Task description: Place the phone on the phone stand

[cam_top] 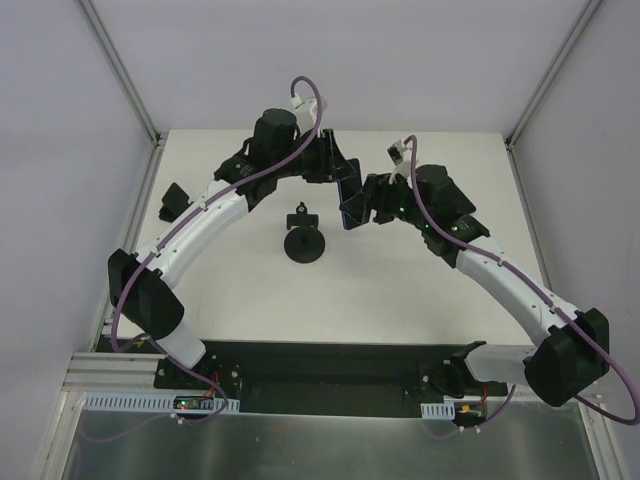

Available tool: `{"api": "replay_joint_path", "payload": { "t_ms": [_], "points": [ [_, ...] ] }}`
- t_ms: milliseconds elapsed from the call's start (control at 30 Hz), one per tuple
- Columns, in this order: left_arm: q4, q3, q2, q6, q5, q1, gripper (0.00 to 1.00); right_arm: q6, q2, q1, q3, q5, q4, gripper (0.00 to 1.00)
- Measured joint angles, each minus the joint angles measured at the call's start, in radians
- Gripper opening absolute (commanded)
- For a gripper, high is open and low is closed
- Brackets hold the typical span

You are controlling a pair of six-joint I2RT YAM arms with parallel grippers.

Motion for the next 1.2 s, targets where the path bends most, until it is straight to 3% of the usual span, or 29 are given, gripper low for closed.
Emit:
{"api": "replay_joint_path", "payload": {
  "t_ms": [100,167,367,467,500,600,633,667,733,767,867,1200],
  "points": [
    [0.006,0.0,0.01,-0.009,0.027,0.0,0.2,-0.005,-0.001,0.017,0.0,0.015,-0.003,0.01],
    [0.005,-0.002,0.011,-0.008,0.035,0.0,0.18,-0.01,-0.004,0.029,0.0,0.029,-0.009,0.01],
    [0.018,-0.021,0.01,-0.01,0.051,0.0,0.25,-0.026,-0.018,0.059,0.0,0.067,-0.01,0.01],
    [0.018,-0.037,0.009,-0.012,0.061,0.0,0.14,-0.033,-0.019,0.074,0.0,0.088,-0.02,0.01],
    [0.019,-0.042,0.008,-0.011,0.061,0.0,0.0,-0.035,-0.019,0.078,0.0,0.094,-0.024,0.01],
    [0.019,-0.055,0.005,-0.011,0.063,0.0,0.0,-0.046,-0.019,0.089,0.001,0.113,-0.038,0.01],
    [0.019,-0.061,0.002,-0.011,0.064,0.0,0.0,-0.047,-0.019,0.091,0.001,0.116,-0.042,0.05],
    [0.019,-0.067,-0.003,-0.011,0.064,0.0,0.0,-0.049,-0.019,0.093,0.002,0.117,-0.048,0.25],
    [0.021,-0.084,-0.02,-0.005,0.062,0.0,0.0,-0.055,-0.019,0.1,0.011,0.116,-0.067,0.5],
    [0.023,-0.097,-0.035,-0.002,0.059,0.0,0.0,-0.059,-0.019,0.103,0.02,0.113,-0.081,0.71],
    [0.029,-0.144,-0.109,0.013,0.03,-0.002,0.0,-0.08,-0.018,0.116,0.06,0.086,-0.125,0.98],
    [-0.069,-0.359,-0.636,0.134,-0.201,0.0,0.0,-0.141,0.018,0.135,0.237,0.101,-0.254,0.96]
  ]
}}
